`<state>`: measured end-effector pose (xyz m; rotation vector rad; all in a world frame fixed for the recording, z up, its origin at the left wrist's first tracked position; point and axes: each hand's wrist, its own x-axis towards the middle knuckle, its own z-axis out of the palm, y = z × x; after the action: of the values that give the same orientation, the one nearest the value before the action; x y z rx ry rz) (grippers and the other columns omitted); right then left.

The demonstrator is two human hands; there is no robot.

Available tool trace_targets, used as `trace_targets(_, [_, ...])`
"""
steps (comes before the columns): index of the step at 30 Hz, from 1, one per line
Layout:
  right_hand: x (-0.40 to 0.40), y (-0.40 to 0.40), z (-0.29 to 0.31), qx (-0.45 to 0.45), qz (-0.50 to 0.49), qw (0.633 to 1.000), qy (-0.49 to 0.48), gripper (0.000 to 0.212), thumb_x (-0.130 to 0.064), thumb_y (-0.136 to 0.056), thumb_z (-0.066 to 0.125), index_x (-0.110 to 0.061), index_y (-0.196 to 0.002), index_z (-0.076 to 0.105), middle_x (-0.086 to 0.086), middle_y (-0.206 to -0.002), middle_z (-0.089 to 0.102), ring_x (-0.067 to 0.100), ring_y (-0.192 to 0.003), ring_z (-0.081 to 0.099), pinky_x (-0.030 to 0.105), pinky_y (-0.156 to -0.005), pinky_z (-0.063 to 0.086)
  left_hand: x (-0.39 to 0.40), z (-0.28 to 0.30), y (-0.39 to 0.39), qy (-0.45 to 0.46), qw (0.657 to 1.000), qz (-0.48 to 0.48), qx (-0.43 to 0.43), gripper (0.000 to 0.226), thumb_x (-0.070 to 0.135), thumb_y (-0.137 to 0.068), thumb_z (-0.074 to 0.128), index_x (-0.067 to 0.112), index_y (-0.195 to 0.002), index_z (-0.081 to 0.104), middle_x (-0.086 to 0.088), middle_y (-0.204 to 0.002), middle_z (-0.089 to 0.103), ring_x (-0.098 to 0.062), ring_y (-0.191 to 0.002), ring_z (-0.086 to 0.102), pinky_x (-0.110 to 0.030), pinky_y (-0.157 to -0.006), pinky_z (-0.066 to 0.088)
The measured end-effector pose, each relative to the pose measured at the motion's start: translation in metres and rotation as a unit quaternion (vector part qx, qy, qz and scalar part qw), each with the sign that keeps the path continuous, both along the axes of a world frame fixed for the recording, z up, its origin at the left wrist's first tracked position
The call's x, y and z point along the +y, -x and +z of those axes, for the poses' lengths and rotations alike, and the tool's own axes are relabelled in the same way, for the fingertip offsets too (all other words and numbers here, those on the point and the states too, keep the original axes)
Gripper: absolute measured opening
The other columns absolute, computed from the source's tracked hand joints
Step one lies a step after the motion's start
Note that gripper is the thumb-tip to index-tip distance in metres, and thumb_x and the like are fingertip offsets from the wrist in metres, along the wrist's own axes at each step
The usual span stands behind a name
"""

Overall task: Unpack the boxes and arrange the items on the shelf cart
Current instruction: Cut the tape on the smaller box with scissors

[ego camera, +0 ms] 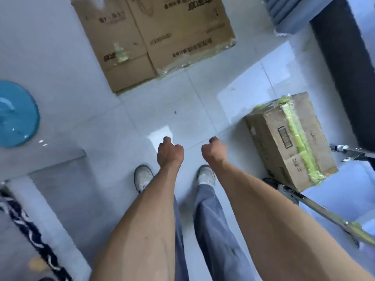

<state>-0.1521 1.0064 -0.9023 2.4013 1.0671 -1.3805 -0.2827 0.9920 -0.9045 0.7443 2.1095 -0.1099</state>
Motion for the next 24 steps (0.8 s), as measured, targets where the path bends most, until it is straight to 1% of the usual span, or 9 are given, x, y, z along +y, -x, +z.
trace_targets(3, [-0.025,0.06,-0.005,0.029,0.081,0.996,-0.01,0.035,-0.004,-0.085,0.048,-0.003,-0.118,0.058,0.019,-0.117,0.063,0.035,-0.108,0.059,0.031,-0.083,0.046,-0.043,0.009,0.063,-0.018,0.996,0.074,0.04,0.042,0.013,-0.093,0.047,0.012,-0.135,0.048,-0.011,-0.131,0.056,-0.032,-0.117,0.057,-0.038,-0.091,0.049])
trace_targets(6, [-0.055,0.124,-0.004,0.057,0.164,0.985,-0.011,0.034,-0.006,-0.086,0.049,-0.004,-0.119,0.058,0.018,-0.117,0.064,0.036,-0.108,0.058,0.032,-0.084,0.047,-0.089,0.017,0.122,-0.015,0.985,0.139,0.098,0.036,0.012,-0.093,0.048,0.01,-0.129,0.051,-0.011,-0.127,0.057,-0.032,-0.112,0.059,-0.034,-0.081,0.046])
trace_targets(8, [-0.078,0.168,-0.003,0.076,0.204,0.976,-0.012,0.034,-0.007,-0.085,0.048,-0.004,-0.117,0.059,0.018,-0.117,0.064,0.037,-0.108,0.058,0.032,-0.083,0.046,-0.123,0.021,0.156,-0.015,0.976,0.175,0.132,0.033,0.011,-0.092,0.048,0.01,-0.125,0.053,-0.012,-0.124,0.056,-0.032,-0.109,0.06,-0.035,-0.078,0.045])
trace_targets(11, [-0.115,0.231,0.001,0.098,0.253,0.962,-0.015,0.032,-0.008,-0.086,0.049,-0.005,-0.116,0.059,0.018,-0.117,0.063,0.038,-0.108,0.058,0.03,-0.082,0.045,-0.172,0.026,0.2,-0.019,0.959,0.209,0.192,0.028,0.01,-0.09,0.051,0.008,-0.117,0.056,-0.015,-0.119,0.052,-0.033,-0.108,0.057,-0.039,-0.081,0.047])
trace_targets(13, [-0.142,0.27,0.004,0.111,0.286,0.952,-0.009,0.034,-0.007,-0.085,0.047,-0.006,-0.117,0.059,0.017,-0.116,0.063,0.037,-0.105,0.059,0.031,-0.082,0.047,-0.207,0.027,0.226,-0.011,0.947,0.221,0.233,0.028,0.01,-0.089,0.052,0.008,-0.117,0.056,-0.015,-0.12,0.049,-0.032,-0.111,0.053,-0.04,-0.084,0.047])
trace_targets(18, [-0.202,0.334,0.001,0.123,0.348,0.929,0.015,0.041,-0.006,-0.084,0.043,-0.013,-0.121,0.059,0.011,-0.113,0.063,0.029,-0.089,0.056,0.028,-0.072,0.046,-0.282,0.014,0.291,0.003,0.918,0.231,0.323,0.052,0.011,-0.079,0.06,0.009,-0.127,0.043,-0.02,-0.138,0.039,-0.033,-0.111,0.047,-0.04,-0.083,0.037])
trace_targets(20, [-0.222,0.345,-0.002,0.119,0.361,0.925,0.02,0.041,-0.006,-0.083,0.044,-0.013,-0.12,0.059,0.011,-0.111,0.063,0.027,-0.085,0.053,0.027,-0.071,0.044,-0.313,0.008,0.313,0.021,0.899,0.257,0.353,0.061,0.014,-0.074,0.064,0.009,-0.13,0.039,-0.025,-0.142,0.036,-0.037,-0.115,0.046,-0.044,-0.089,0.039])
trace_targets(22, [-0.239,0.35,-0.005,0.109,0.367,0.923,0.024,0.04,-0.007,-0.084,0.044,-0.013,-0.12,0.059,0.01,-0.114,0.062,0.027,-0.088,0.055,0.027,-0.072,0.043,-0.342,0.006,0.33,0.043,0.869,0.314,0.381,0.066,0.018,-0.074,0.065,0.008,-0.133,0.039,-0.028,-0.145,0.036,-0.04,-0.123,0.044,-0.051,-0.098,0.038])
trace_targets(24, [-0.252,0.353,-0.008,0.097,0.365,0.925,0.031,0.039,-0.007,-0.084,0.045,-0.013,-0.12,0.059,0.009,-0.116,0.062,0.027,-0.091,0.056,0.027,-0.071,0.044,-0.367,0.006,0.344,0.071,0.846,0.359,0.387,0.065,0.026,-0.081,0.054,0.008,-0.14,0.036,-0.026,-0.151,0.032,-0.04,-0.133,0.039,-0.054,-0.104,0.033])
